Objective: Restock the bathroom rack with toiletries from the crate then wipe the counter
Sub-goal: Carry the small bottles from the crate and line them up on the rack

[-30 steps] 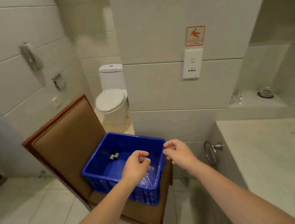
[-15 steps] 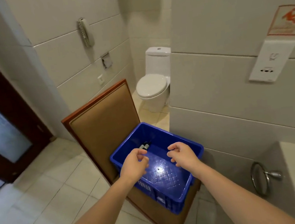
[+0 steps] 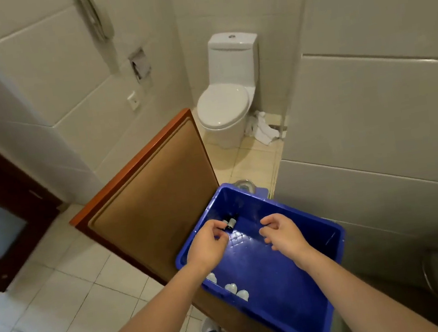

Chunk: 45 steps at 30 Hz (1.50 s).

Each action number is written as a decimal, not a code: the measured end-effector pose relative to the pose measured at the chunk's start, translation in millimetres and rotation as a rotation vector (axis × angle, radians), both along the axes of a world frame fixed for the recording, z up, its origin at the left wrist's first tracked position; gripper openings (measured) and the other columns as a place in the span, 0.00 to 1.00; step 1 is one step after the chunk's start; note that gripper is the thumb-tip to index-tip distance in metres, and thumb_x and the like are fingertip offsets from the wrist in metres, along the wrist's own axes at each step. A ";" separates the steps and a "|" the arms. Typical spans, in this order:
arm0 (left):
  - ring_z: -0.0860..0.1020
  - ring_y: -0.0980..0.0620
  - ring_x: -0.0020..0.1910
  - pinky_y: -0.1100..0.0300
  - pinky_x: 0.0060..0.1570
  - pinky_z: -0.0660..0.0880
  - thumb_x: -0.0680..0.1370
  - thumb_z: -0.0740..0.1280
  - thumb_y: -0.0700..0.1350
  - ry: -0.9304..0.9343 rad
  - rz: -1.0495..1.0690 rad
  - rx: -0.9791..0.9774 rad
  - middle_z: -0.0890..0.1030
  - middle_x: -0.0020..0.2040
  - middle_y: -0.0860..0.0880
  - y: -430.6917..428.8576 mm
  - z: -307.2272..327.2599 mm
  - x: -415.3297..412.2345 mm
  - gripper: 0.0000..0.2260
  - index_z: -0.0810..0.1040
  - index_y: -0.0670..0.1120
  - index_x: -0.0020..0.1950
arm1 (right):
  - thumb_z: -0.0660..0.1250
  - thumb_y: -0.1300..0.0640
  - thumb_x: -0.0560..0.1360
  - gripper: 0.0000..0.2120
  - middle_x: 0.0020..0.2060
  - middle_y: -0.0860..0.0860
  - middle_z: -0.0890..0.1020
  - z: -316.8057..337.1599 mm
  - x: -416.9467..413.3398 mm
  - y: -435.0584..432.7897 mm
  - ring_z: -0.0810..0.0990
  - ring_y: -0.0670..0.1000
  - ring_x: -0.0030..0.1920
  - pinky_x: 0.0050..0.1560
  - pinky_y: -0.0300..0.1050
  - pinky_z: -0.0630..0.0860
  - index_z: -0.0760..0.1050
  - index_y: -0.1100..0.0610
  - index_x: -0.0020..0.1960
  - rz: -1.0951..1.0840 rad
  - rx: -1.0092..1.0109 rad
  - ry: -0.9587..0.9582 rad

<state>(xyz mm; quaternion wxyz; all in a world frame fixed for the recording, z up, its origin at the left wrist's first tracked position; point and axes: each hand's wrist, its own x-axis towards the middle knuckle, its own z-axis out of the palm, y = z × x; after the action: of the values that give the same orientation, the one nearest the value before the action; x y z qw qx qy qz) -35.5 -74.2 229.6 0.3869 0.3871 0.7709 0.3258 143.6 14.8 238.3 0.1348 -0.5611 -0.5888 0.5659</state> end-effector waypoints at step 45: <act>0.55 0.46 0.76 0.51 0.71 0.62 0.79 0.63 0.41 0.176 -0.165 -0.302 0.57 0.78 0.46 155.1 -290.6 -40.9 0.31 0.51 0.45 0.78 | 0.65 0.67 0.75 0.14 0.57 0.60 0.80 -306.8 -148.1 141.4 0.79 0.57 0.58 0.60 0.53 0.74 0.76 0.65 0.60 -0.511 -0.404 -0.007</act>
<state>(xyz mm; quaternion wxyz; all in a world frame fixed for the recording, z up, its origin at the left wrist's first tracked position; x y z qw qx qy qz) -76.4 80.9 -60.9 0.3970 0.4135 0.8076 0.1387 -4.5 156.2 -68.4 0.1564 -0.7083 -0.3051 0.6171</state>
